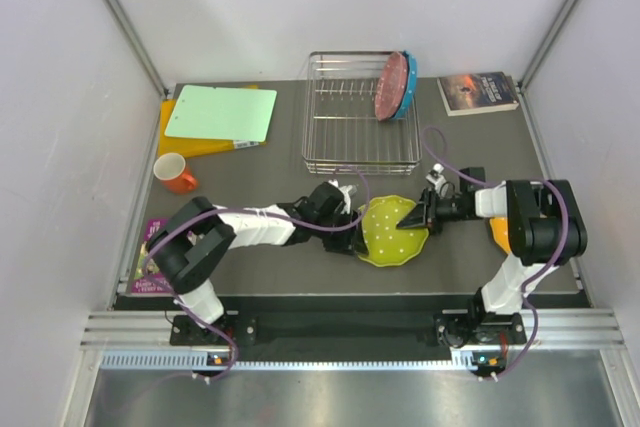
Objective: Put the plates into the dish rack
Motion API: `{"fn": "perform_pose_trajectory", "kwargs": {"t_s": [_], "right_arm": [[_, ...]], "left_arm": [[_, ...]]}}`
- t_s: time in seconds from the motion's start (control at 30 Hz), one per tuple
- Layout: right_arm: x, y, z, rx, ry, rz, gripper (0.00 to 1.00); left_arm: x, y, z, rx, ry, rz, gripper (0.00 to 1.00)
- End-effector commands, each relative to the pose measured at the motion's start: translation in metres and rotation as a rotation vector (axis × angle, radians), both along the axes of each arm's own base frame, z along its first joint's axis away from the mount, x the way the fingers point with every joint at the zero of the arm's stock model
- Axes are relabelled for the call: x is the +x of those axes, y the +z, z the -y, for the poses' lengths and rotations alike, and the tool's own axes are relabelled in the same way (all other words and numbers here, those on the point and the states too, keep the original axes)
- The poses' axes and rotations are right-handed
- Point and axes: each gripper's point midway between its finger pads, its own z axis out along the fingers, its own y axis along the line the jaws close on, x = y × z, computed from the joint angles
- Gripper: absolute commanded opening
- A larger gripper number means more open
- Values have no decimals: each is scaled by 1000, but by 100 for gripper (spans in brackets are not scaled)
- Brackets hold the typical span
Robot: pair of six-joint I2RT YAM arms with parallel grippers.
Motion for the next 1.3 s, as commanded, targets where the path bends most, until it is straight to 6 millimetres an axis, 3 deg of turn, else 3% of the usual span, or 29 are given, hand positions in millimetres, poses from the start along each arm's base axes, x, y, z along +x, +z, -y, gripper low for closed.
{"fn": "perform_pose_trajectory", "kwargs": {"t_s": [0.0, 0.03, 0.07, 0.1, 0.13, 0.17, 0.2, 0.23, 0.3, 0.4, 0.43, 0.6, 0.63, 0.77, 0.8, 0.87, 0.9, 0.93, 1.0, 1.03, 1.07, 1.13, 1.17, 1.23, 1.27], "right_arm": [[-21, 31, -7, 92, 215, 187, 0], [-16, 43, -8, 99, 256, 252, 0], [-20, 49, -6, 112, 326, 365, 0], [-38, 63, -6, 151, 346, 286, 0], [-32, 84, -8, 188, 371, 344, 0], [-48, 98, -7, 225, 413, 338, 0], [-49, 111, -7, 252, 424, 352, 0], [-38, 133, -9, 278, 437, 423, 0], [-30, 152, -8, 288, 415, 434, 0], [0, 194, -11, 302, 390, 514, 0], [17, 218, -12, 296, 399, 601, 0], [72, 260, -20, 116, 405, 745, 0], [86, 266, -18, 53, 375, 768, 0], [168, 323, -19, -31, 72, 811, 0], [179, 358, -23, -42, 36, 890, 0], [217, 361, -15, -162, -98, 901, 0], [221, 386, -18, -169, -120, 970, 0], [240, 376, -12, -243, -186, 945, 0], [251, 396, -17, -303, -245, 1014, 0], [259, 390, -16, -373, -266, 1024, 0], [260, 394, -25, -408, -279, 1055, 0], [276, 400, -15, -527, -388, 1086, 0], [277, 402, -22, -565, -410, 1103, 0], [291, 407, -11, -688, -505, 1139, 0], [290, 408, -23, -712, -506, 1160, 0]], "left_arm": [[8, 51, -18, -30, -272, 278, 56], [14, 62, -27, -6, -361, 407, 59], [11, 90, -38, -25, -393, 489, 59], [21, 102, -52, -14, -388, 553, 59], [26, 127, -62, -11, -408, 678, 60], [32, 133, -76, 17, -395, 702, 60], [35, 139, -85, 36, -387, 722, 60], [46, 155, -95, 77, -368, 804, 60], [61, 162, -114, 123, -293, 822, 60], [78, 180, -132, 145, -170, 866, 61], [78, 184, -134, 139, -156, 883, 61], [89, 199, -143, 171, -98, 976, 61], [90, 202, -145, 182, -104, 999, 61], [93, 207, -145, 192, -116, 1030, 61], [95, 209, -145, 191, -105, 1032, 61], [100, 214, -144, 187, -76, 1045, 61], [103, 217, -146, 191, -55, 1048, 61], [106, 220, -147, 191, -47, 1060, 61], [110, 224, -149, 204, -34, 1081, 61], [112, 224, -151, 211, -25, 1087, 61], [114, 227, -152, 209, -15, 1096, 61], [117, 229, -152, 206, -3, 1096, 61], [117, 230, -153, 204, 1, 1099, 61], [117, 231, -154, 204, 5, 1102, 61], [117, 229, -154, 205, 7, 1097, 61]]}}
